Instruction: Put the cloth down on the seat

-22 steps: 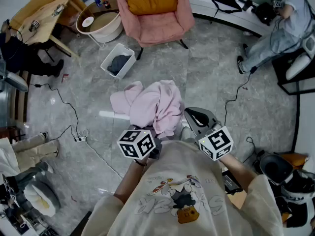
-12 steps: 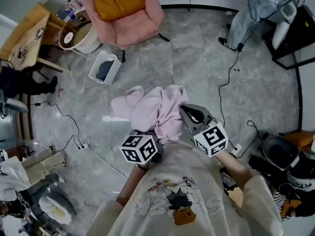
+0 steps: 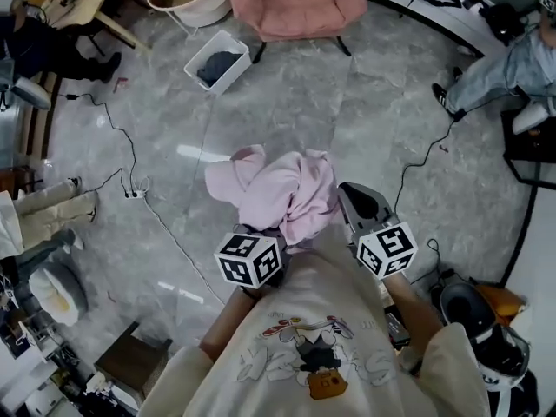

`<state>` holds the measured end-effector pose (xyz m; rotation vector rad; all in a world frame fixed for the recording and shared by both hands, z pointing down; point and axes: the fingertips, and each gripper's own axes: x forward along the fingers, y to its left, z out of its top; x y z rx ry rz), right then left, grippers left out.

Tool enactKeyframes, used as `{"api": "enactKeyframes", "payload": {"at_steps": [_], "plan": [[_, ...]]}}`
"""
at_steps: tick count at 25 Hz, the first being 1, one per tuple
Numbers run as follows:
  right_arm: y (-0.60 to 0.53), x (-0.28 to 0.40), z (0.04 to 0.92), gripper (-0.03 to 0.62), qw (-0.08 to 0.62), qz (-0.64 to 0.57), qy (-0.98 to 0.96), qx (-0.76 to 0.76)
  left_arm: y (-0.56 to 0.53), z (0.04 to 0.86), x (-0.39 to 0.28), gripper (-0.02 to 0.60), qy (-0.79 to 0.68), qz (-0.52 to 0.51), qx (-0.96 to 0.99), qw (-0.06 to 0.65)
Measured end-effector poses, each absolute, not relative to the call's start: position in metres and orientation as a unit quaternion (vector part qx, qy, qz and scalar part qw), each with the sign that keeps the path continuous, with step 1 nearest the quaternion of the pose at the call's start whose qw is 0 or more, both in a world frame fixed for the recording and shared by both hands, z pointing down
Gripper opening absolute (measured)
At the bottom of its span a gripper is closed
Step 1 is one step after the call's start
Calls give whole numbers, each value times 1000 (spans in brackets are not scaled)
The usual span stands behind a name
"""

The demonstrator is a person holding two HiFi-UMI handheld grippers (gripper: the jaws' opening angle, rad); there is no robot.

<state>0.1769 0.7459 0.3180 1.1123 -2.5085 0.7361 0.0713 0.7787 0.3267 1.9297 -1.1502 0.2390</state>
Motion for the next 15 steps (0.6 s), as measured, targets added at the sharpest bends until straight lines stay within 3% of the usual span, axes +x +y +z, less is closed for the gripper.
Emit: {"api": "enactKeyframes", "payload": {"at_steps": [3,9,15], "plan": [[737,143,339,25,170,287,-861,383,767,325,29,362,-461,85,776,421],[676,58,310,25,184,221,-867,408,712,296,-68,362,-456,59,801,383],[665,38,293,25,183,219,-855,434,670,288,-102,362,-435,57,806,398]]}}
